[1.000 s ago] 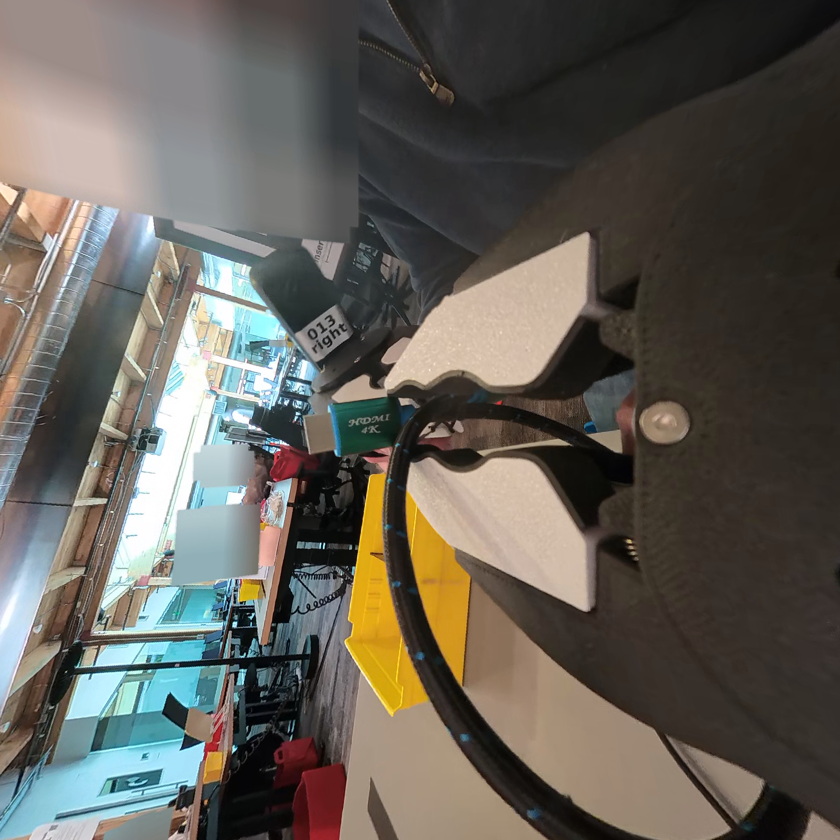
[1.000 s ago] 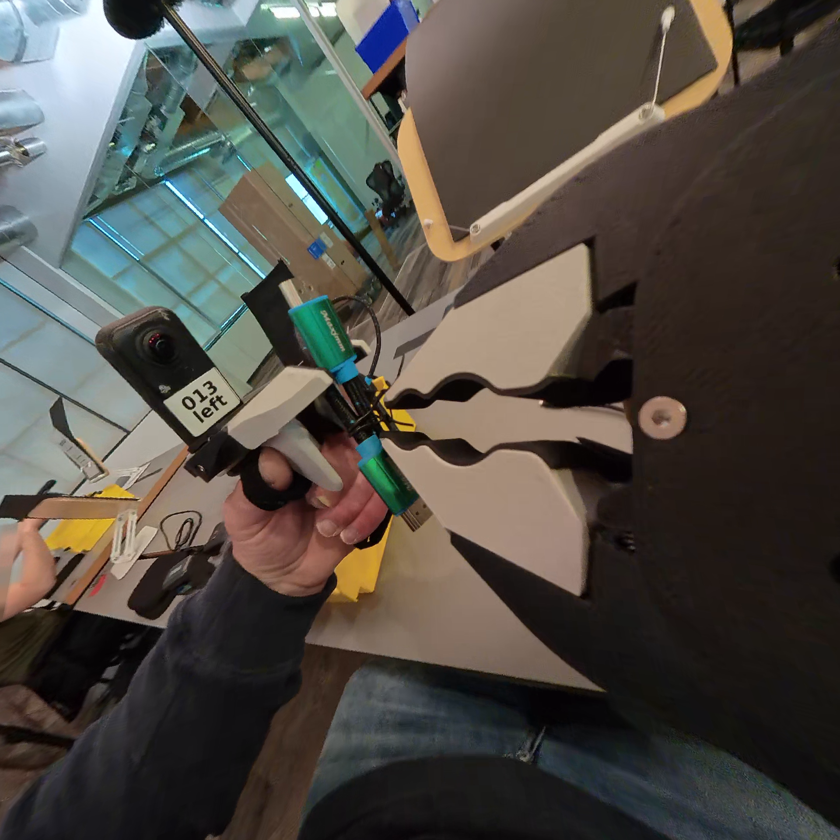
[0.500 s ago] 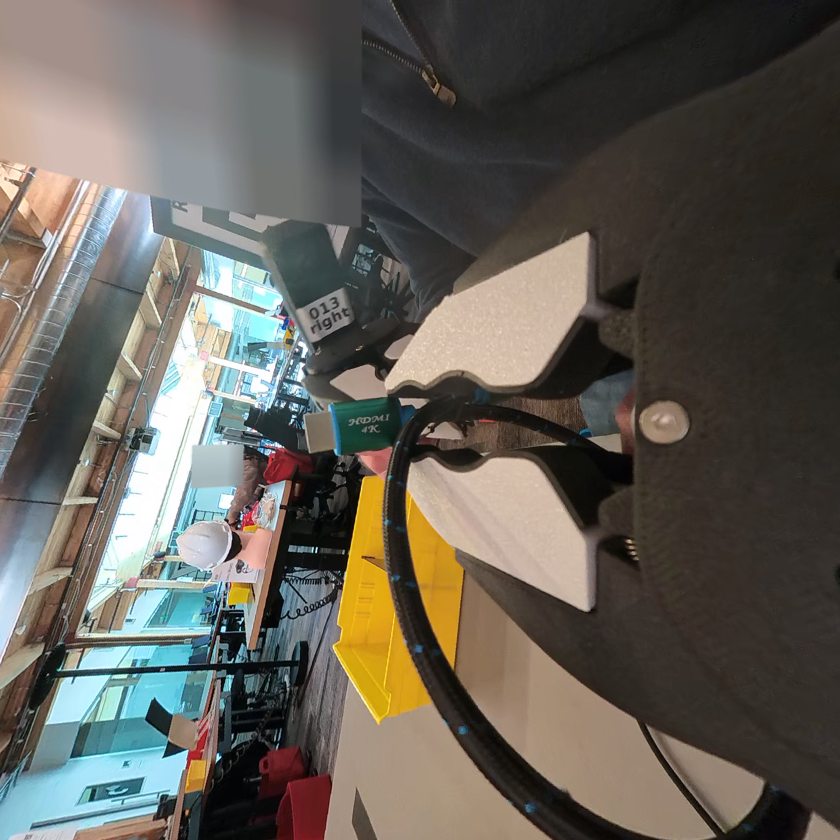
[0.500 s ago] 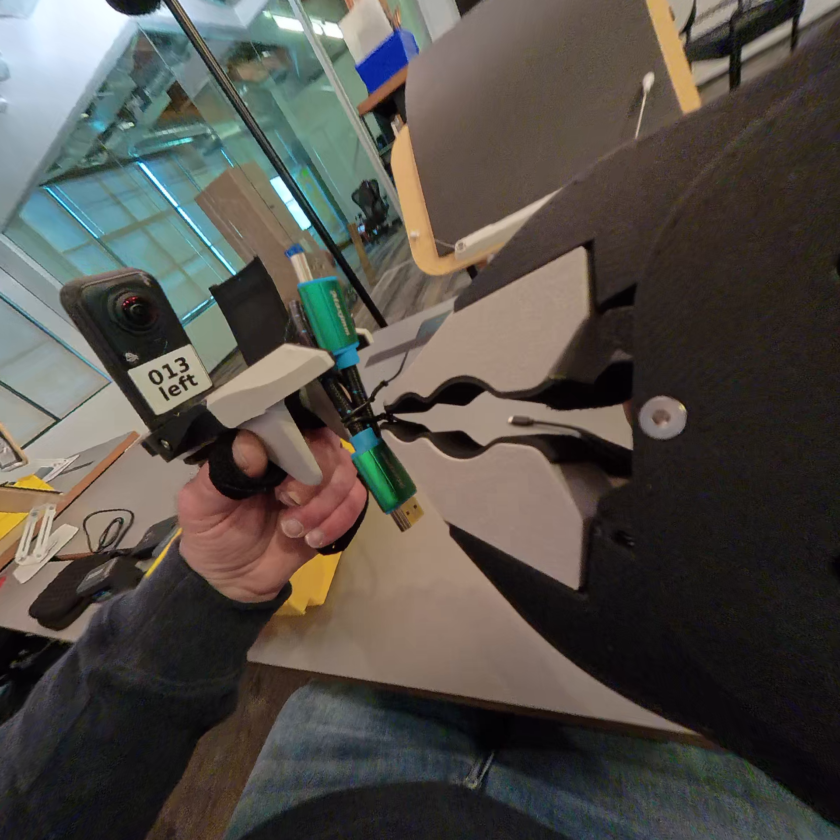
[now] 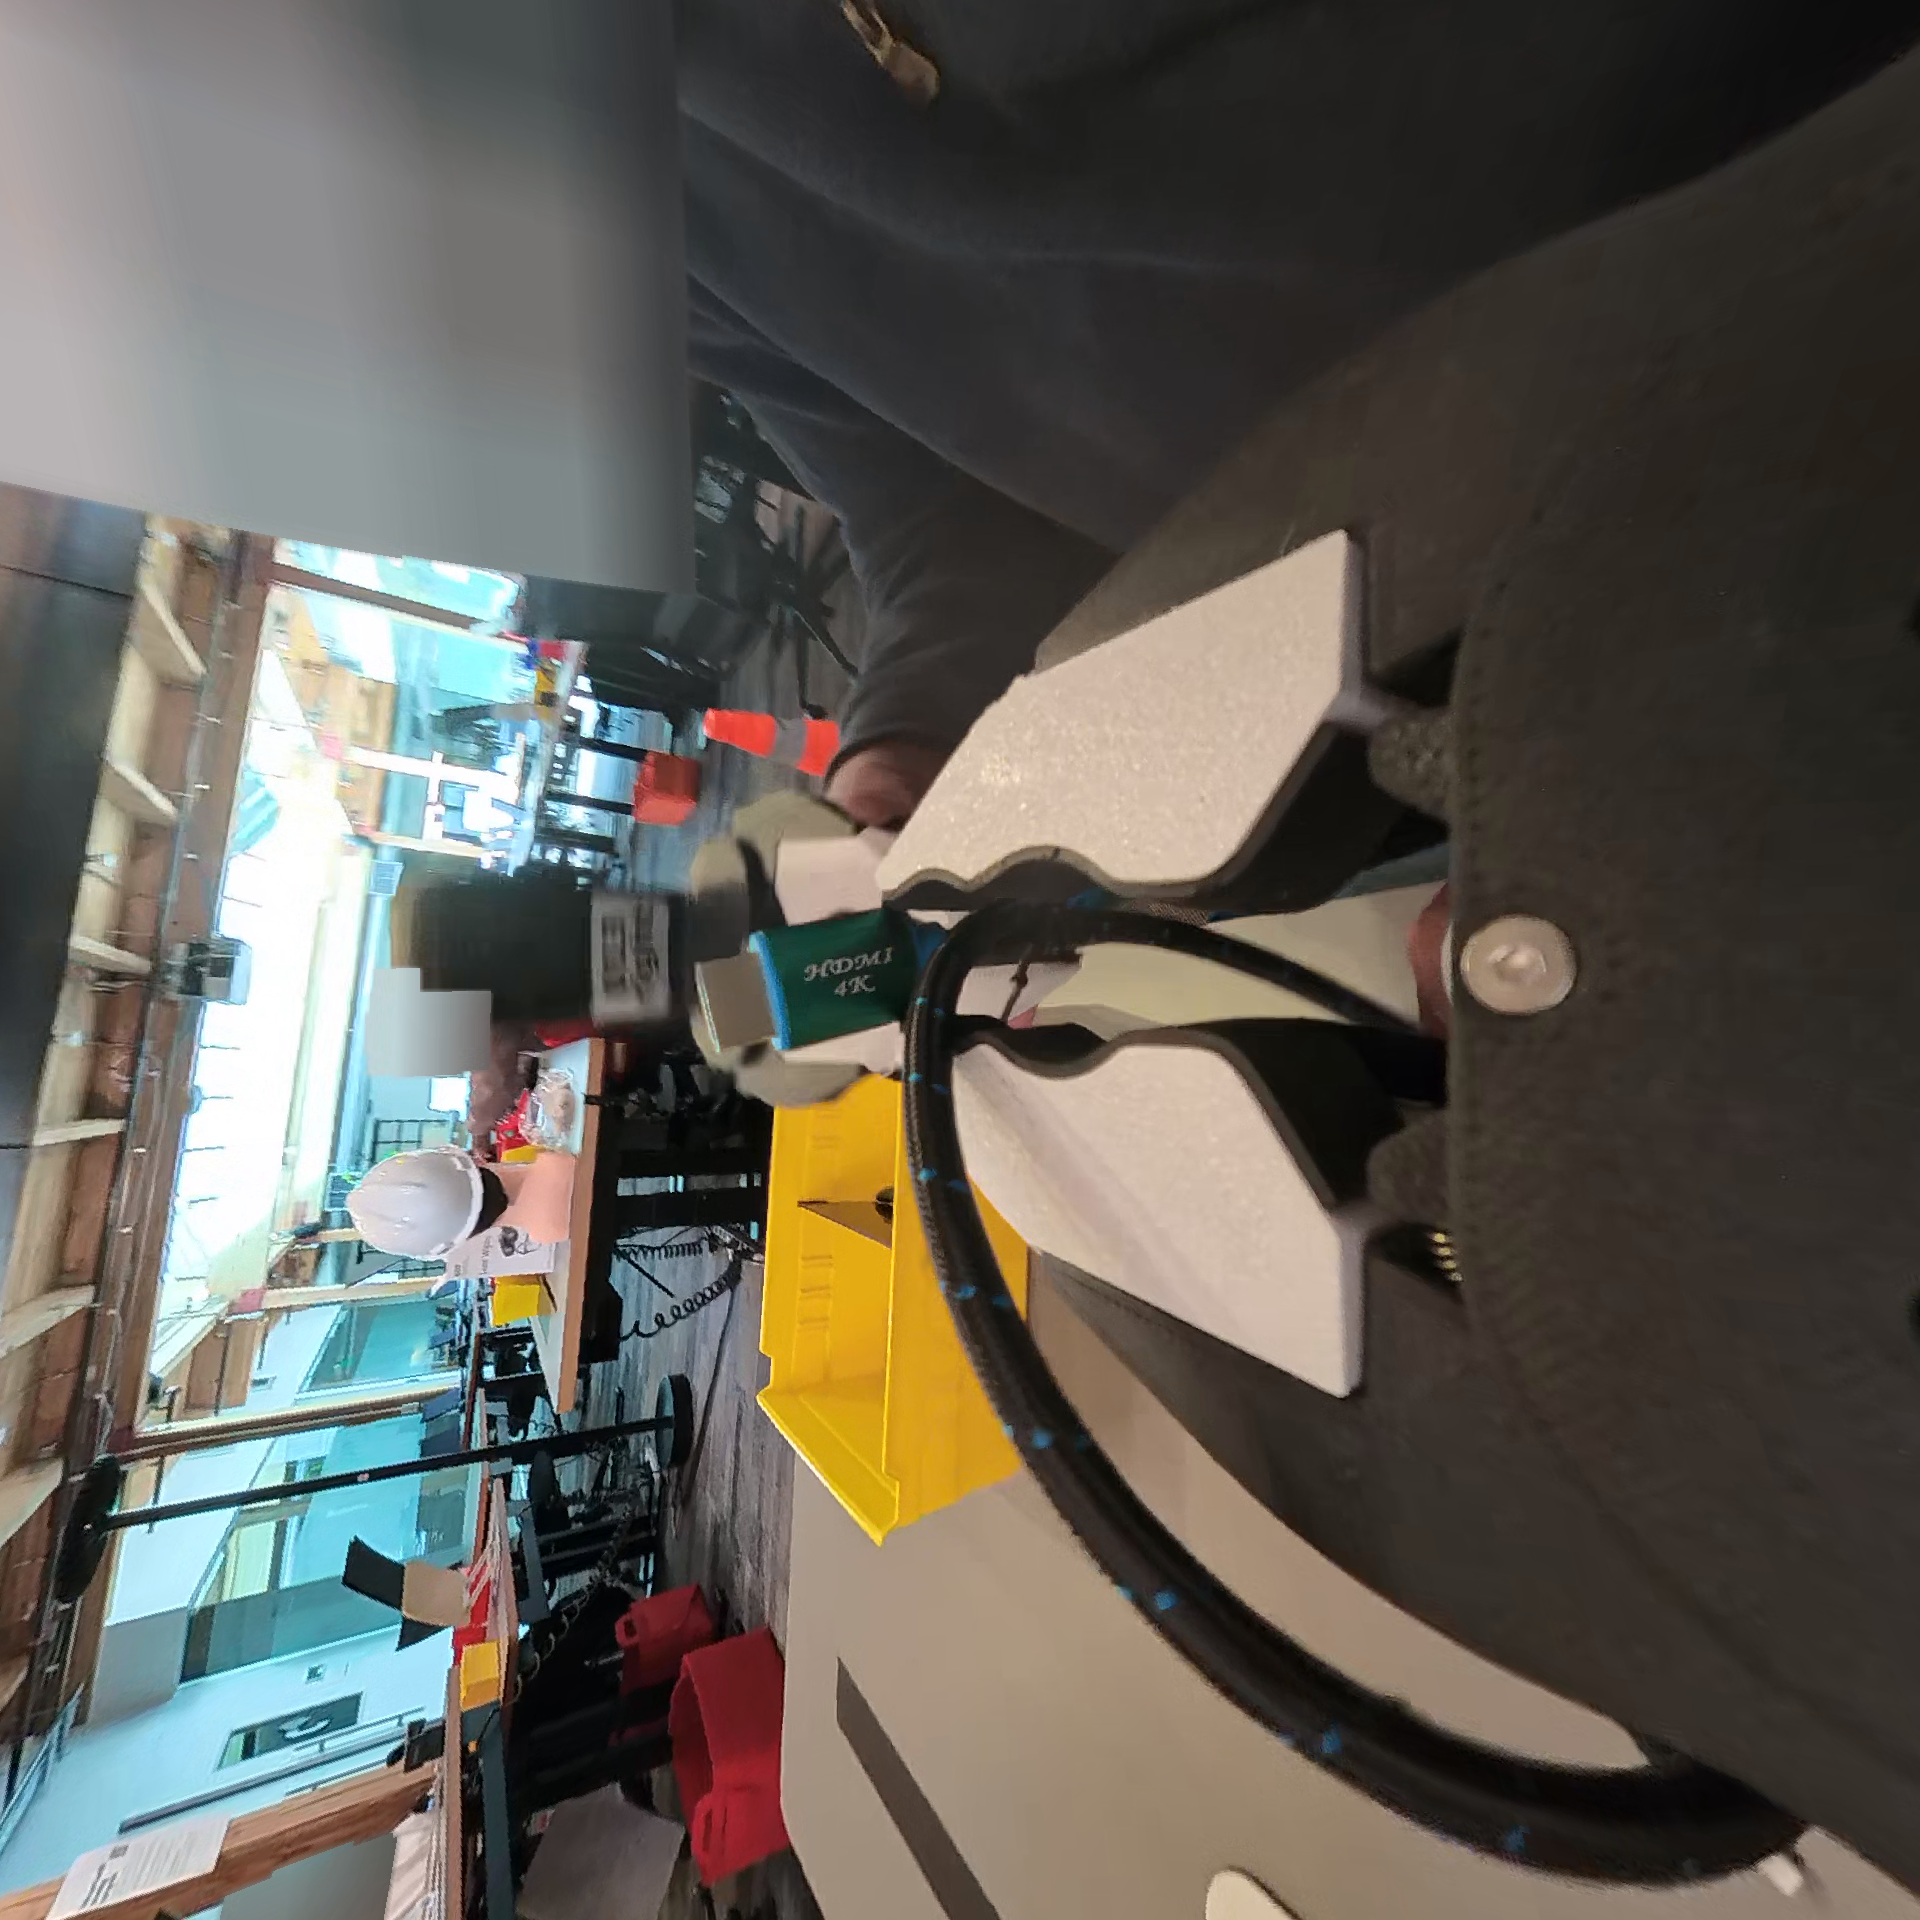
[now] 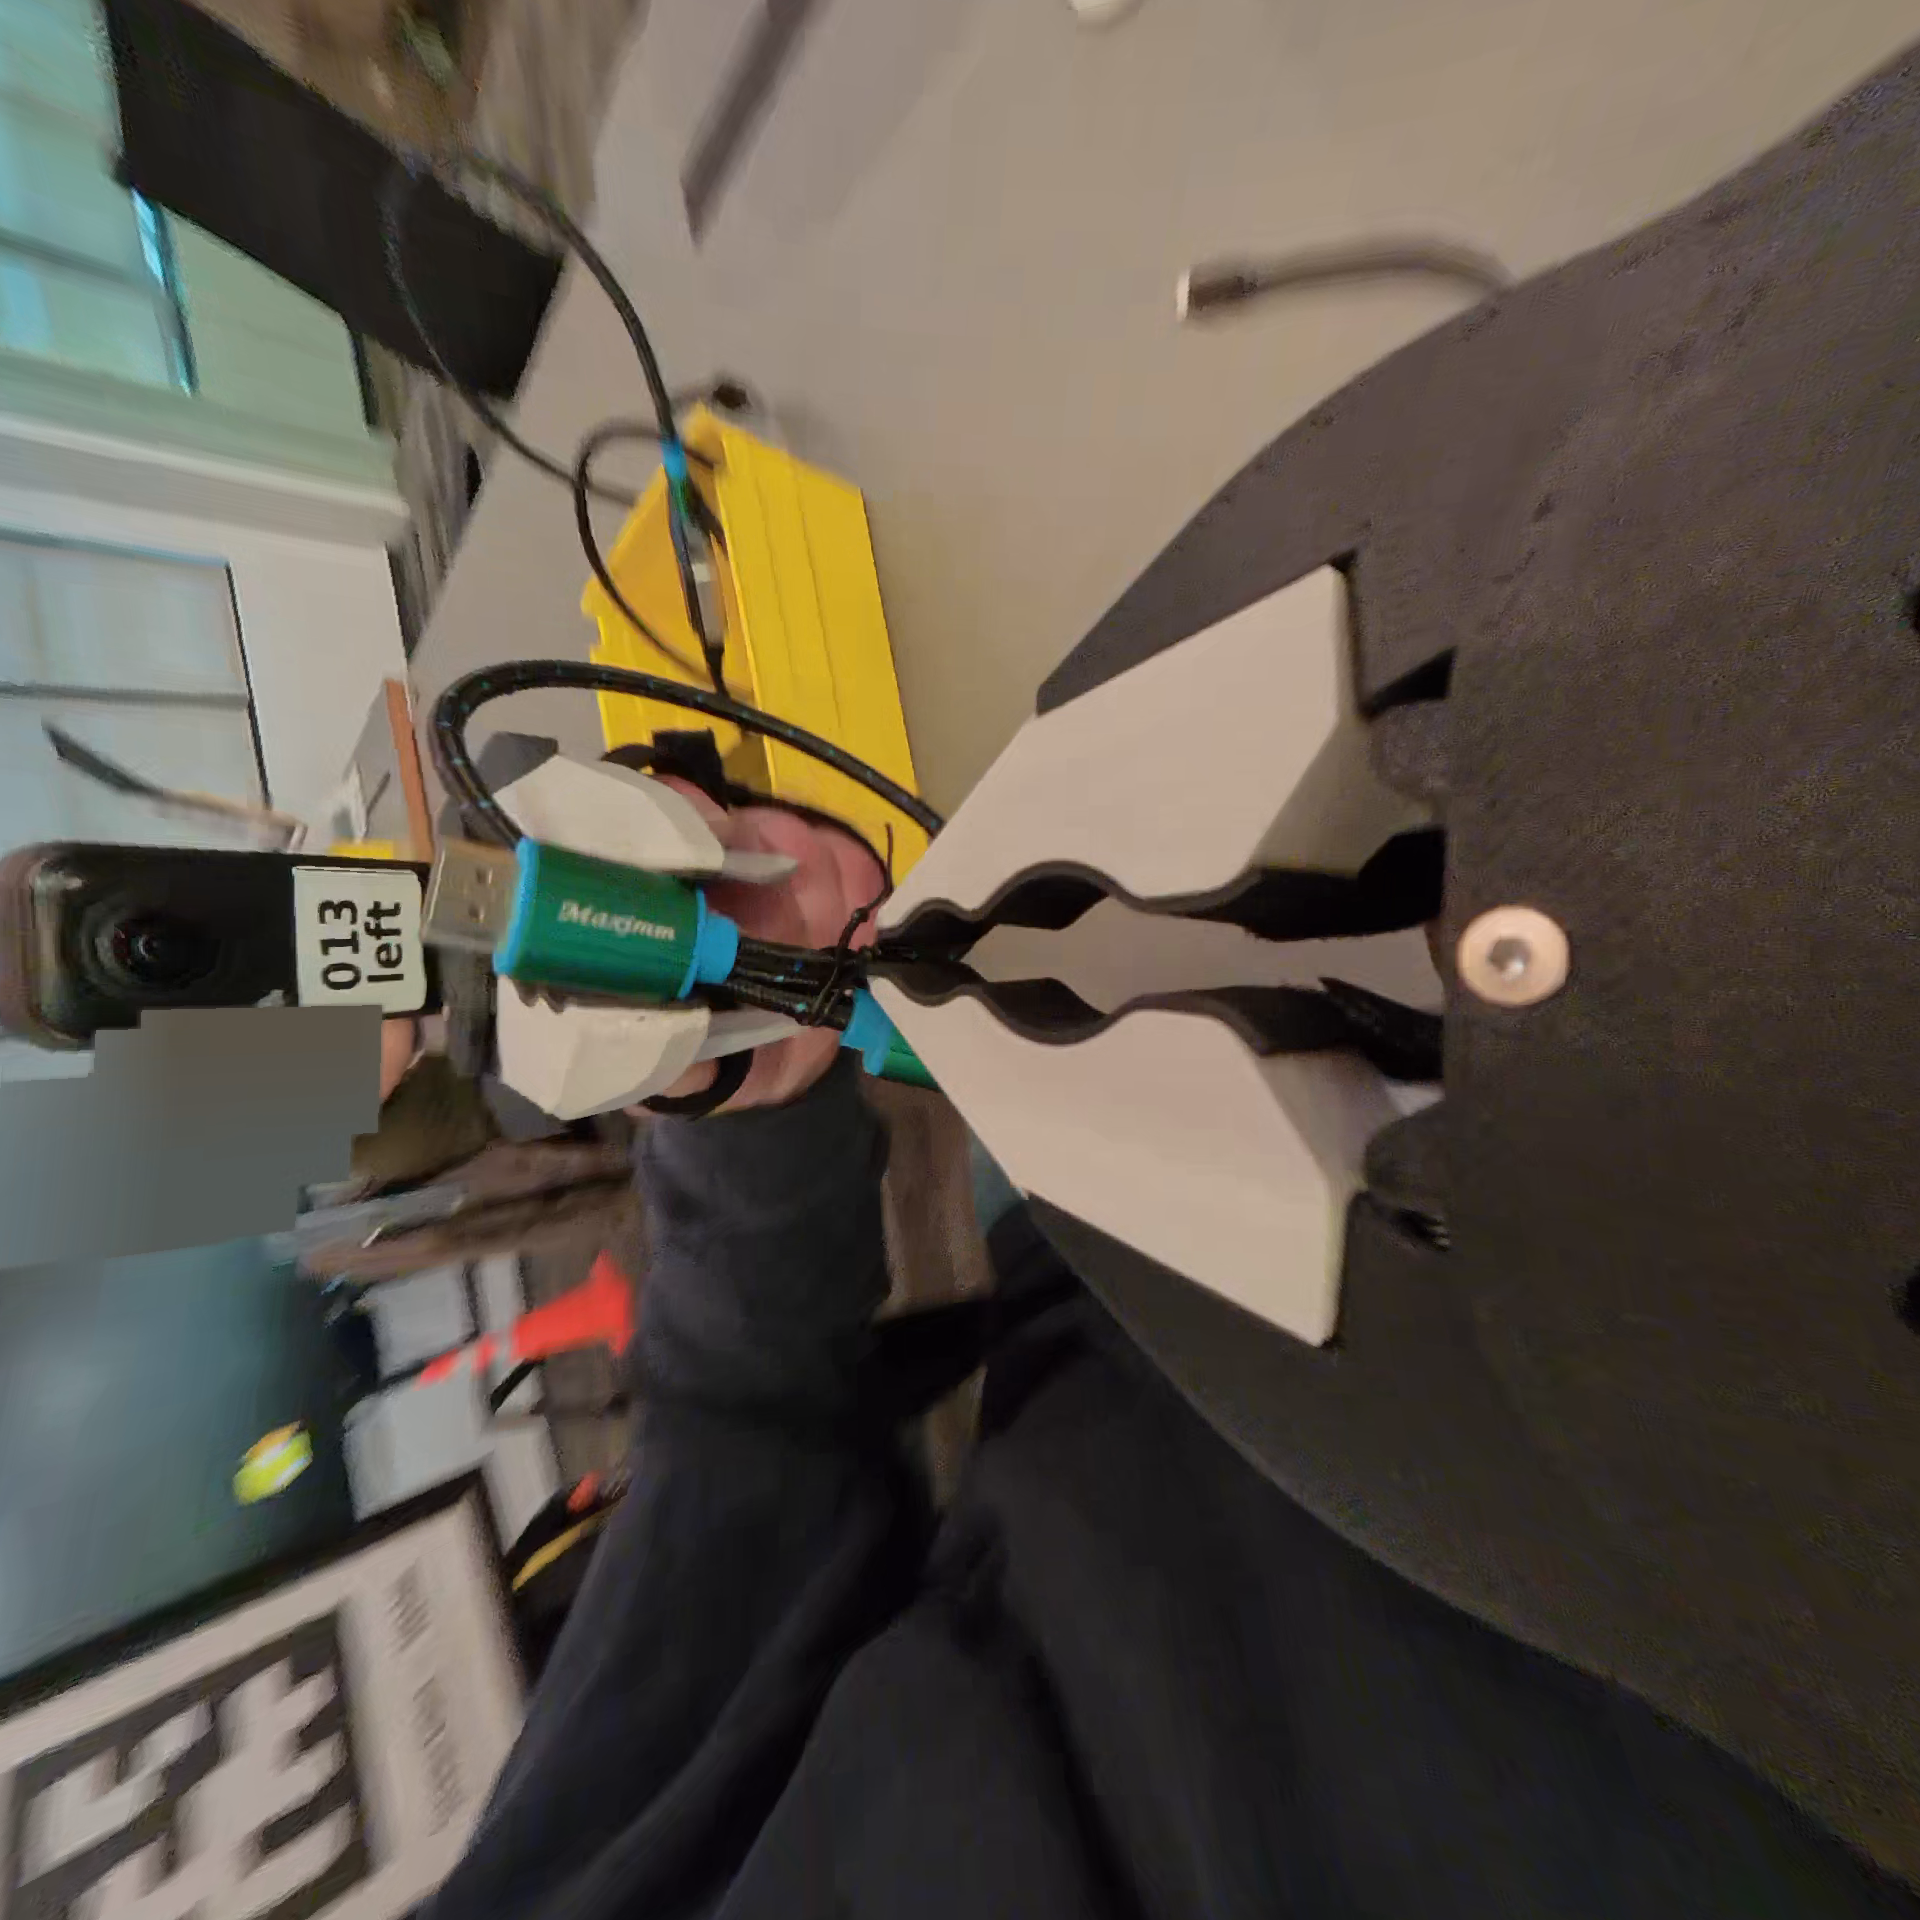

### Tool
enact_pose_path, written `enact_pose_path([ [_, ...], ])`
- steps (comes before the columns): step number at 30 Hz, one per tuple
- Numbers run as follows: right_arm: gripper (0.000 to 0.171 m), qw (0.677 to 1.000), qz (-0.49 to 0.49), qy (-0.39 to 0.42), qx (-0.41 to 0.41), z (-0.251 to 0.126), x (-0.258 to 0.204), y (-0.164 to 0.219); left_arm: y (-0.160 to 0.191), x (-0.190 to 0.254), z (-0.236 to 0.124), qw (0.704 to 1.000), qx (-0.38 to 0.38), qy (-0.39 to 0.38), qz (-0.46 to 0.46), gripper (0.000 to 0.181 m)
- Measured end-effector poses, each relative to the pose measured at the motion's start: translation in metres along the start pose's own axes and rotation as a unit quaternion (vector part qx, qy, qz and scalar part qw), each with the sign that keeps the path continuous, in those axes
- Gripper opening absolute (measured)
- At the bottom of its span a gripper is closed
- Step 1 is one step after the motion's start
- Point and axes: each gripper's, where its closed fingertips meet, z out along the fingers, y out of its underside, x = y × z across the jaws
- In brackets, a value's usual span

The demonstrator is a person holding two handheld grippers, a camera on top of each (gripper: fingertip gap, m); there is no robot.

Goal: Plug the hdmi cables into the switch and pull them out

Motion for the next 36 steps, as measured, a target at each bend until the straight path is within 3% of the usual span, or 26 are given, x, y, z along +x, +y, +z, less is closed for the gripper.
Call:
enact_pose_path([
  [6, 0.0, 0.965, 0.214, -0.128, 0.083, -0.002, -0.007, -0.006, -0.002, 0.003, -0.001, 0.999, -0.01, -0.001, 0.031, 0.018],
  [9, 0.0, 0.948, 0.249, -0.17, 0.104, 0.0, -0.012, -0.01, -0.005, 0.004, -0.003, 1.0, 0.001, 0.007, 0.025, 0.018],
  [12, 0.001, 0.947, 0.25, -0.162, 0.118, 0.0, -0.007, -0.012, -0.007, 0.003, -0.005, 1.0, 0.003, 0.002, 0.024, 0.018],
  [18, 0.009, 0.995, 0.053, -0.022, 0.083, -0.002, 0.009, -0.008, -0.01, 0.0, -0.008, 1.0, 0.023, 0.004, -0.003, 0.018],
  [24, 0.013, 0.987, -0.134, 0.085, 0.021, 0.0, 0.011, -0.007, -0.012, -0.002, -0.009, 0.999, 0.034, 0.008, -0.025, 0.018],
  [28, 0.014, 0.943, -0.283, 0.172, -0.028, -0.001, 0.017, -0.007, -0.012, -0.003, -0.009, 0.998, 0.042, 0.011, -0.04, 0.019],
  [32, 0.014, 0.871, -0.422, 0.239, -0.074, -0.002, 0.015, -0.01, -0.01, -0.007, -0.008, 0.997, 0.049, 0.012, -0.061, 0.019],
  [36, 0.011, 0.819, -0.492, 0.272, -0.112, 0.001, 0.015, -0.009, -0.007, -0.009, -0.009, 0.996, 0.052, 0.012, -0.073, 0.019],
])
